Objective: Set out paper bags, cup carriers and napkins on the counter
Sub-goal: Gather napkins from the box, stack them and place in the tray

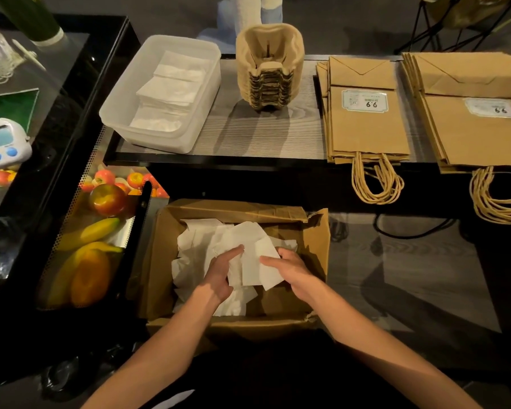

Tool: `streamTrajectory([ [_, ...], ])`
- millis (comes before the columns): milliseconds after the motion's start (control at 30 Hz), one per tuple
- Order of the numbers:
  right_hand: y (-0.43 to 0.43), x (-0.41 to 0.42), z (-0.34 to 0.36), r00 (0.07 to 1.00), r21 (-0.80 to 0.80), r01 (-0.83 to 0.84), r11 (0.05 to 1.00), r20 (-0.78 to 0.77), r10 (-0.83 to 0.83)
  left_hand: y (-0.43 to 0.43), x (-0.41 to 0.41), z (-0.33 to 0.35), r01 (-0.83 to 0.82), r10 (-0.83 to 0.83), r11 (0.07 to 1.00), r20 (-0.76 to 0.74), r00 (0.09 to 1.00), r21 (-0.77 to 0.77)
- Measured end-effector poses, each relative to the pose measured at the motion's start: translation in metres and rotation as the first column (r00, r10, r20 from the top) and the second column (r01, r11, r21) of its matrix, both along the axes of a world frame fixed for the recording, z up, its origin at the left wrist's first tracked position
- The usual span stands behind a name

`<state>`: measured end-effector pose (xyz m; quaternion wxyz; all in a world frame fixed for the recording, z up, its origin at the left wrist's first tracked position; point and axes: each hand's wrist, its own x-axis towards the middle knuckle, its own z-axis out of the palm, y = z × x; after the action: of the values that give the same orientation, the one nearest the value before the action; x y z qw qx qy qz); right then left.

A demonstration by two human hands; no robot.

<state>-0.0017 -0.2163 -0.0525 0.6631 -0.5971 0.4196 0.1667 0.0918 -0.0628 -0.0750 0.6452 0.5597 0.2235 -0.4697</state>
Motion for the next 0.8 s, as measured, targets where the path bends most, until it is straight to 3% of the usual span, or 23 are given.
streamTrajectory([
  [233,-0.02,0.007,-0.007,0.964,0.148,0.212,0.966,0.132,-0.232,0.005,0.003,-0.003,0.052,-0.054,0.996,0.033,0.998,0.069],
  [300,-0.019,0.014,-0.001,0.967,0.126,0.194,0.973,0.145,-0.211,0.006,0.003,-0.004,0.124,-0.127,0.99,0.04,0.991,0.068],
  [400,-0.01,0.02,0.006,0.995,0.035,0.053,0.998,0.08,-0.056,0.005,0.003,-0.003,0.192,-0.195,0.98,0.055,0.979,0.057],
  [533,-0.006,0.017,0.0,0.995,-0.054,0.092,0.994,0.037,-0.09,0.006,0.003,0.001,0.222,-0.227,0.972,0.074,0.971,0.074],
  [700,-0.013,0.01,-0.007,0.994,0.001,0.092,0.996,0.055,-0.092,0.006,0.001,0.007,0.244,-0.247,0.968,0.06,0.967,0.05],
  [800,-0.015,0.01,-0.009,0.977,0.102,0.195,0.975,0.065,-0.203,0.005,0.0,0.009,0.237,-0.237,0.971,0.07,0.969,0.009],
])
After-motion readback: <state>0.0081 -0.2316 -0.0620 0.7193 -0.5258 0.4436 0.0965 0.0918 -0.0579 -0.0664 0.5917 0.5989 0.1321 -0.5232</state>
